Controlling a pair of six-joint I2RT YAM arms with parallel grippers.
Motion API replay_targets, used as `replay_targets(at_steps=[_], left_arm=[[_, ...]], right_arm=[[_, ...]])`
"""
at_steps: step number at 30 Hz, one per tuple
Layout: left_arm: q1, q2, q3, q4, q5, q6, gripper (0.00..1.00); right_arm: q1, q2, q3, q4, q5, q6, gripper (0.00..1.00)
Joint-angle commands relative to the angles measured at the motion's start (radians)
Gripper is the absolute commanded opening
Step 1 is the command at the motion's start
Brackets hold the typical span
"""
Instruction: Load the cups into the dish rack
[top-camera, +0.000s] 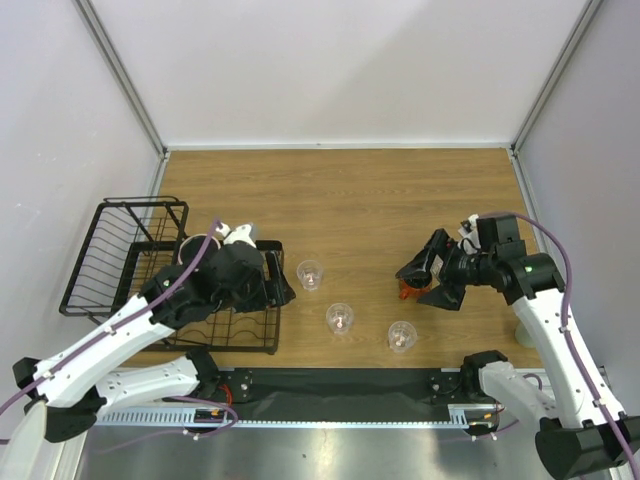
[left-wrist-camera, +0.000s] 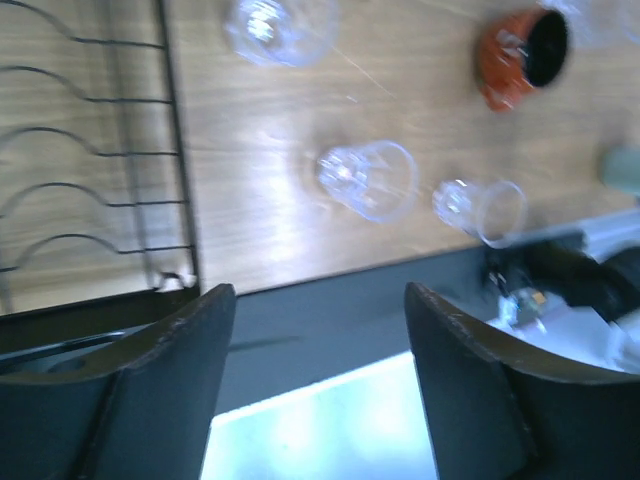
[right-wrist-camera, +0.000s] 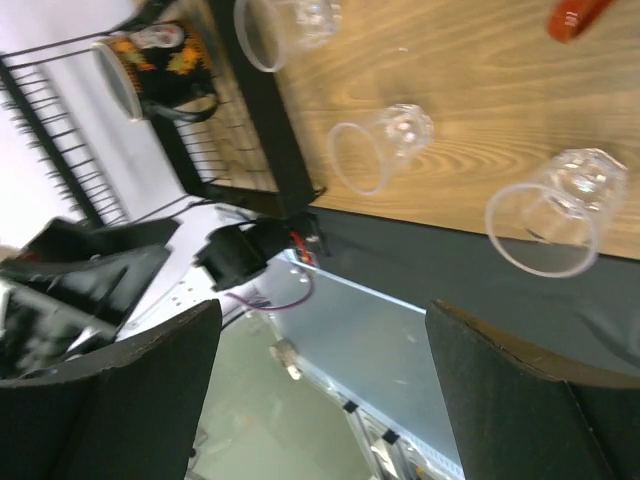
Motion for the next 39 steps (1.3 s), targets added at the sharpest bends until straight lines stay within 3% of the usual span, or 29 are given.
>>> replay_targets(at_steps=[1,8,10,16,21,25,28,39], left_arm=[[-0.009,-0.017,-0.018,0.097,0.131,0.001,0.73],[-0.040,0.098,0.081,0.268,0.068,0.050,0.70],[-0.043,0.165,0.115,0.367,0.103,0.140,0.67],[-0.043,0.387,0.278,0.441,0.205,0.312,0.70],[-0.041,0.596,0.362,0.559,0.265,0.406,0.73],[-0.041,0.788,0.504,0.546,0.294,0.478,0.70],[-0.041,0.900,0.557,0.555,0.332,0.478,0.61],[-0.061,1.089,0.575,0.615,0.256,0.382,0.65]], right_arm=[[0.038,0.018,0.010,-0.051,0.117,-0.002,0.90],[0.041,0.052,0.023,-0.100,0.277,-0.086,0.91],[0.042,0.031,0.004,-0.090,0.302,-0.074,0.91],[0.032,-0.038,-0.055,-0.130,0.460,-0.131,0.91],[0.016,-0.064,-0.077,-0.150,0.426,-0.180,0.95],[0.015,-0.132,-0.109,-0.142,0.363,-0.145,0.96],[0.010,-0.166,-0.098,-0.172,0.355,-0.169,0.96],[0.005,-0.247,0.016,-0.382,0.426,-0.178,0.97]])
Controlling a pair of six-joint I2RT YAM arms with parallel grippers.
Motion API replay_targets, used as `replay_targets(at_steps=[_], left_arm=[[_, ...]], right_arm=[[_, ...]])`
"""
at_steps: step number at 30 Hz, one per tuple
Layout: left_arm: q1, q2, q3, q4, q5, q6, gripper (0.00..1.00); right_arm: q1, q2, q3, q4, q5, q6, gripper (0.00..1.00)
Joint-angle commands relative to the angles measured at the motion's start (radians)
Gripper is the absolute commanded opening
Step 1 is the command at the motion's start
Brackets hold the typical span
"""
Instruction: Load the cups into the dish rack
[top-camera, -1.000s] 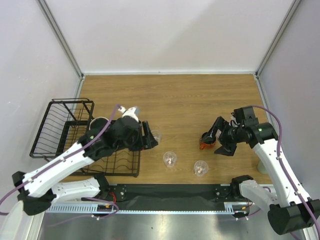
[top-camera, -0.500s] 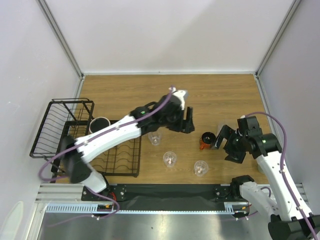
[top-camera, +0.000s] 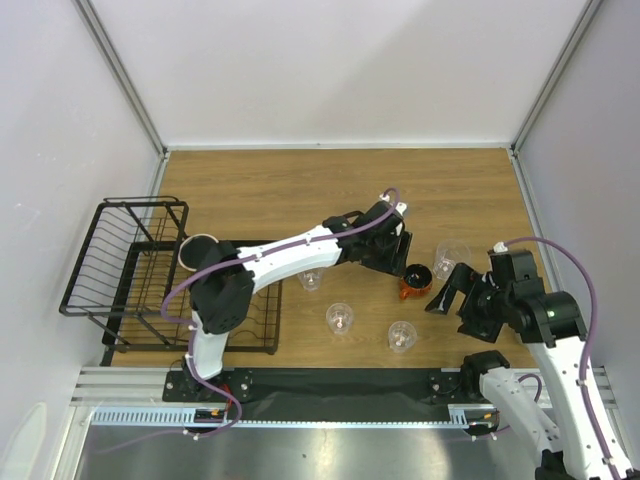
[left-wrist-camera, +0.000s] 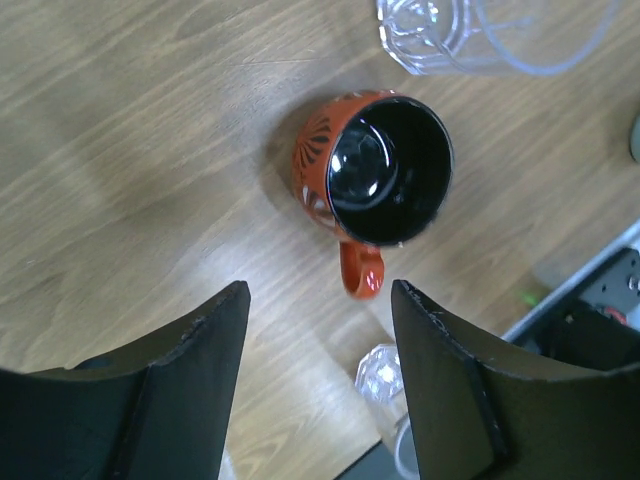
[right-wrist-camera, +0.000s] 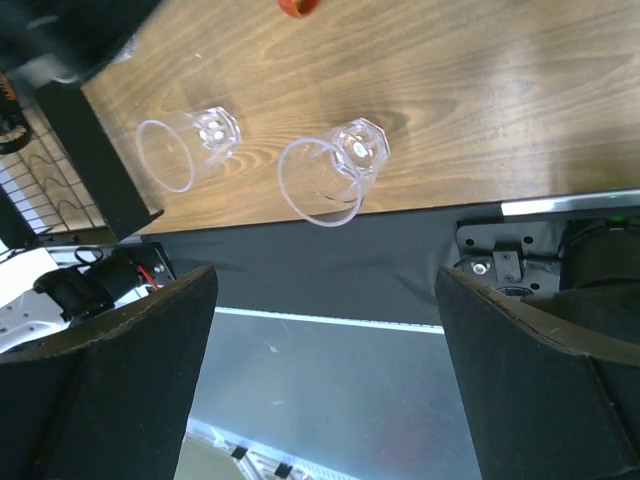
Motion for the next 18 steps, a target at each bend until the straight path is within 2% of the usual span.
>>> replay_targets(at_steps=[1,3,8,10,18], left_arm=[[-0.022,0.035,0.056,0.061,-0.043,-0.057,0.65],[-0.034,0.061,0.059,0.070,-0.046,-0.089,0.65],[-0.048,0.108,0.095,0.014,-0.189,-0.177,0.64],[-0.048,0.127,0.110,0.010,-0.198,-0.201,0.60],[-0.048,0.183,0.168,-0.031,-0.230,-0.246,0.56]], right_arm=[[-0.003,-0.025,0.084,-0.122,0.044,-0.018,0.98],[-0.003,-0.038,0.103,-0.165,0.074,-0.025,0.98],[-0.003,-0.071,0.112,-0.196,0.071,-0.029,0.97],[-0.002,-0.080,0.110,-0.196,0.051,-0.024,0.97],[0.020,-0.097,0.100,-0.197,0.008,-0.035,0.99]])
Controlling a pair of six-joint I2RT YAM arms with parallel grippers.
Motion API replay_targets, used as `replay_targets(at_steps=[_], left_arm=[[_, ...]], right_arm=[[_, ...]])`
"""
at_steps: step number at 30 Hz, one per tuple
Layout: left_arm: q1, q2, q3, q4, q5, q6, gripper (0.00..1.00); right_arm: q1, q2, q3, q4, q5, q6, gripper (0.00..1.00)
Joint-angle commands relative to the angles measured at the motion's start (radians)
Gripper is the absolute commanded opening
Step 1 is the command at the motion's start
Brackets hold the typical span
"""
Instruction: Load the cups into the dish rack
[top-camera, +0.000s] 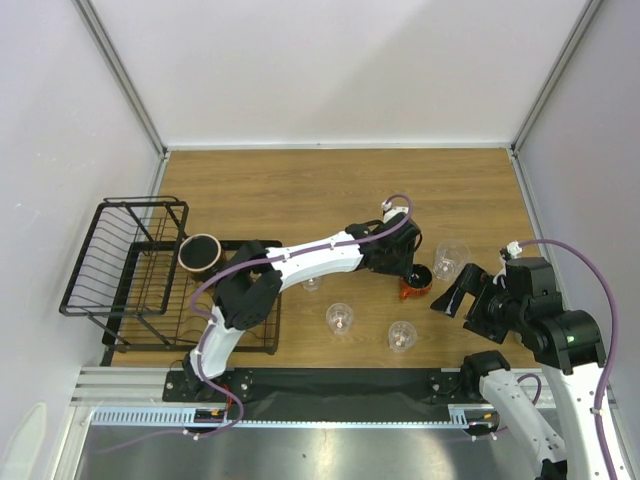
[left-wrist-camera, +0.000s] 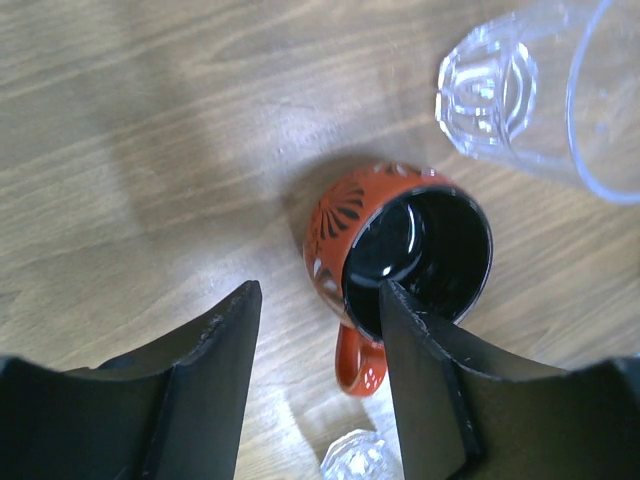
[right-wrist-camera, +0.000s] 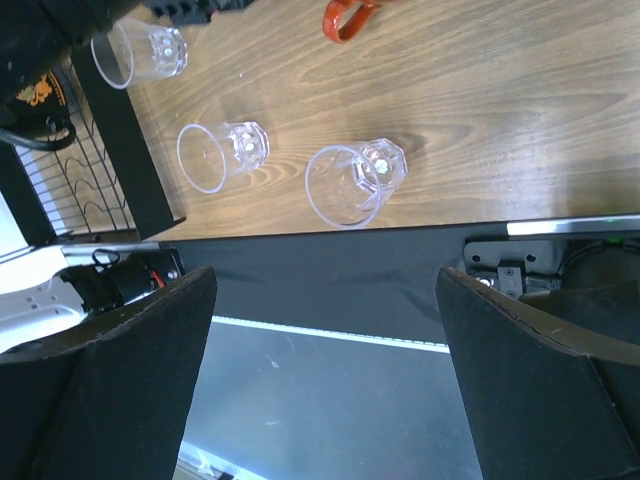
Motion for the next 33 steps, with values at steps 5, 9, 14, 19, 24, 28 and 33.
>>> replay_targets(at_steps=[5,9,14,19,24,28,33], left_arm=[[0.000,0.061,0.087,-0.046,-0.048,-0.059,0.53],[-0.001,0.075,0.087,-0.057,-0.061,-0.066,0.52],[-0.009,0.099,0.101,-0.086,-0.076,-0.056,0.49],[-0.009,0.104,0.104,-0.089,-0.061,-0.058,0.35],[0.002,0.081,0.106,-0.064,-0.023,-0.046,0.01],[0.041,0.032,0.104,-0.063,0.004,-0.061,0.00],[0.078,-0.136,0.015,0.030,0.073,-0.070,0.00]], right_arm=[[0.021,-0.011,0.009,-0.176,-0.016,-0.036,0.99],[0.027,-0.015,0.005,-0.176,-0.019,-0.038,0.99],[0.030,-0.035,-0.009,-0.176,-0.023,-0.035,1.00],[0.035,-0.051,-0.022,-0.175,-0.039,-0.030,1.00],[0.038,-0.054,-0.020,-0.176,-0.046,-0.033,1.00],[0.039,-0.051,-0.009,-0.175,-0.052,-0.036,1.00],[0.038,-0.033,0.006,-0.164,-0.060,-0.056,0.98]])
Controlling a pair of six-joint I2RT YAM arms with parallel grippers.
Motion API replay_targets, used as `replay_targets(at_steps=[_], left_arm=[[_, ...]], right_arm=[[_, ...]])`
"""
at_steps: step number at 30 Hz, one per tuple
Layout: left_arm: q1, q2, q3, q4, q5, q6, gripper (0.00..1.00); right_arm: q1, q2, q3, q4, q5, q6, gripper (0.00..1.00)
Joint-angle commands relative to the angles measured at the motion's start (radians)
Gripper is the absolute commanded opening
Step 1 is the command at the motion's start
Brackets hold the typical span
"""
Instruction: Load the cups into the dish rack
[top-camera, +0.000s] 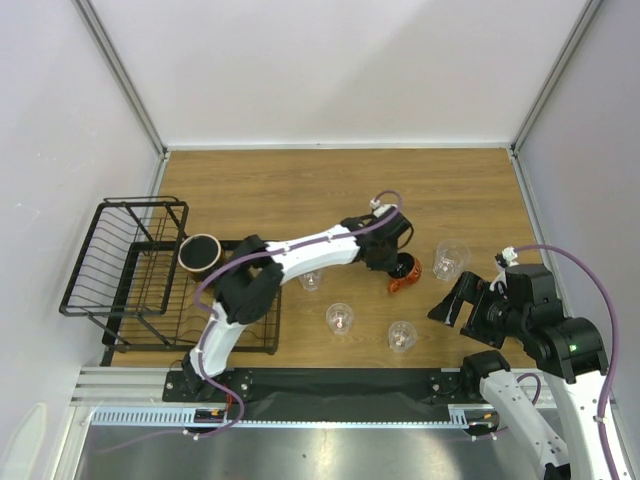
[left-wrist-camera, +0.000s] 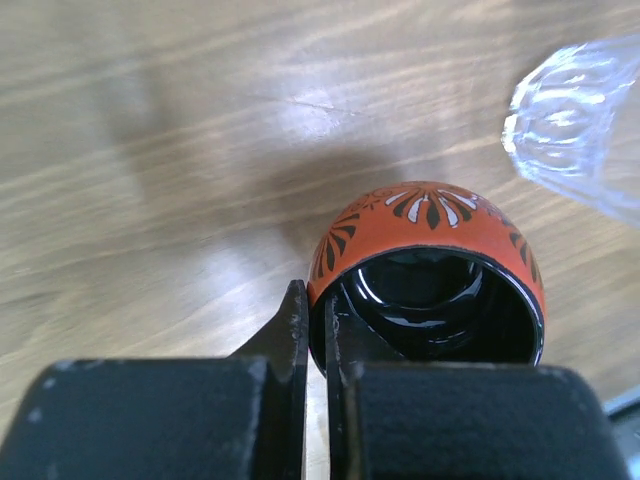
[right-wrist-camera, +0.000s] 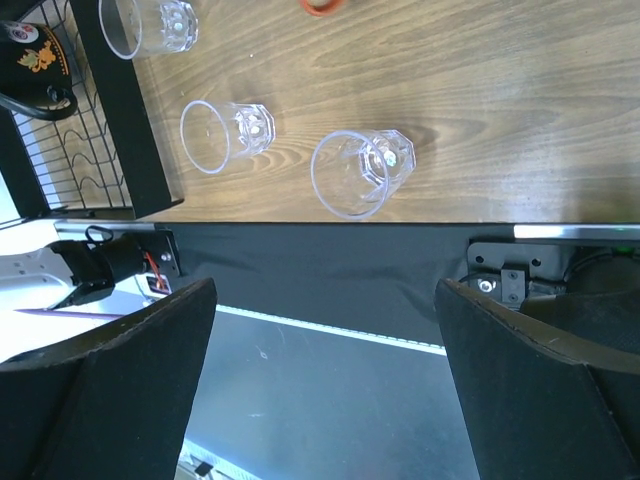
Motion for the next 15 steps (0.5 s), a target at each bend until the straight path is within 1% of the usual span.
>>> replay_targets(at_steps=[1,3,4,6,9,11,12,13,14,15], left_arm=[[0.043,-0.218,-0.041,0.149,0.097,-0.027,0.00],[0.050,-0.305,-0.093,0.230,0.142,-0.044,0.01],[0.057,-0.339,-0.111,0.262,0.190,-0.048,0.00],[0.060,-0.420,-0.151,0.327,0.218,-0.060,0.00],[0.066,-0.498,-0.171,0.346,0.237,-0.076,0.01],[0.080,-0.587,-0.194,0.353,0.248,-0.123,0.00],[0.086,-0.623,-0.249,0.405,0.257,-0.152,0.00],[0.103,-0.705,-0.292,0.451,0.264,-0.186,0.00],[0.110,-0.745,-0.400,0.509,0.266,-0.271,0.00],[0.116,-0.784,-0.454,0.642,0.265,-0.318,0.00]], right_arm=[[0.005,0.018,0.029,-0.144,-0.025,-0.038,0.97],[0.005,0.039,0.036,-0.106,-0.053,-0.058,0.97],[0.003,0.047,0.048,-0.090,-0.068,-0.067,0.97],[0.005,0.064,0.065,-0.020,-0.093,-0.083,0.97],[0.003,0.099,0.087,0.098,-0.163,-0.090,0.97],[0.003,0.126,0.091,0.213,-0.255,-0.083,0.97],[0.003,0.134,0.090,0.258,-0.292,-0.078,0.97],[0.005,0.140,0.090,0.360,-0.361,-0.055,0.97],[0.005,0.149,0.085,0.408,-0.387,-0.042,0.97],[0.005,0.154,0.084,0.457,-0.409,-0.031,0.97]])
